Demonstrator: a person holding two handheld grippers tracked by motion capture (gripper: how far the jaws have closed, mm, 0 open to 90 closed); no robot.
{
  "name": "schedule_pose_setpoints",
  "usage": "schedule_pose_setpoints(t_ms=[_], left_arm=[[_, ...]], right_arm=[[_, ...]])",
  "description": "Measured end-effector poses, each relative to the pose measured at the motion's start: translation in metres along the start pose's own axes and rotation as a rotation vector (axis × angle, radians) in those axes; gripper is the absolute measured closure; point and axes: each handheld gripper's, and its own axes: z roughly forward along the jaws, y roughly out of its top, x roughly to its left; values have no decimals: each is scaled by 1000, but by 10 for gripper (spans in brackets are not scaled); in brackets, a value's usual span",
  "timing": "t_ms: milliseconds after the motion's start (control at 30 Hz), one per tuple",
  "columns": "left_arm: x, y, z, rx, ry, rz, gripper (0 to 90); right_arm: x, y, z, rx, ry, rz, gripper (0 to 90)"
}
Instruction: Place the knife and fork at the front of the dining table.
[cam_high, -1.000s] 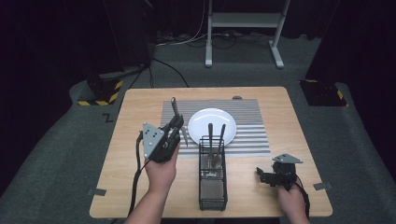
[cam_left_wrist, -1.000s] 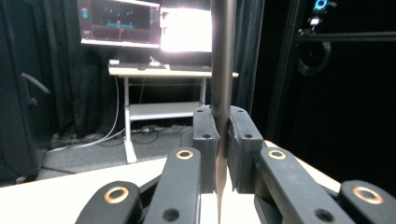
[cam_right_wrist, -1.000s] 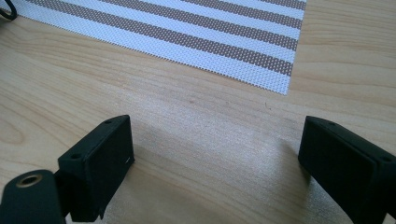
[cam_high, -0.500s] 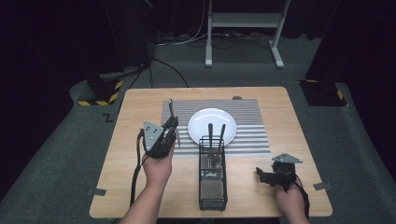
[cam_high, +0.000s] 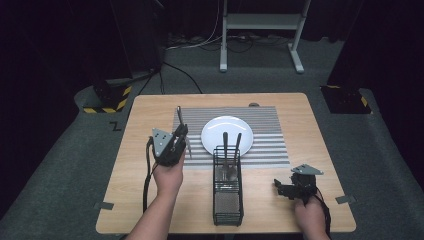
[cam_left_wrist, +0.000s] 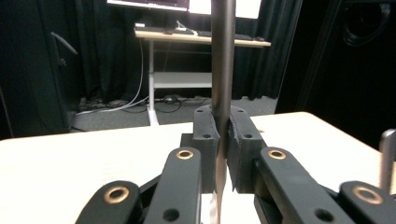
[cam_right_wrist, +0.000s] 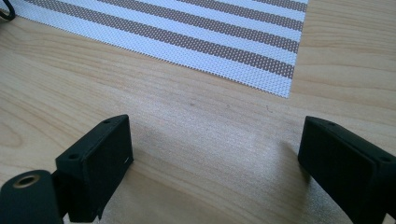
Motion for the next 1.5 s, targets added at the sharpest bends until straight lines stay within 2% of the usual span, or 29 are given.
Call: schedule_pose_setpoints(t_ms=[267,467,733,967,1267,1500], left_arm=[[6,-19,14,46,33,6,827],[12,-27,18,75,51,3,826],[13,-29,21,110,55,4,826],[11,-29,23,115,60,12,827],[18,-29,54,158,104,-35,827],[17,-31,78,197,135,-39,829]], right_arm=[[1,0,0,0,-4,-1,102],[1,-1,-1,-3,-2,-7,117],[1,-1,-1,-5,2,-6,123],[1,-1,-2,-6,5,-9,124],[1,-1,-2,-6,5,-10,126],[2,-1,-2,-6,11,-11,127]])
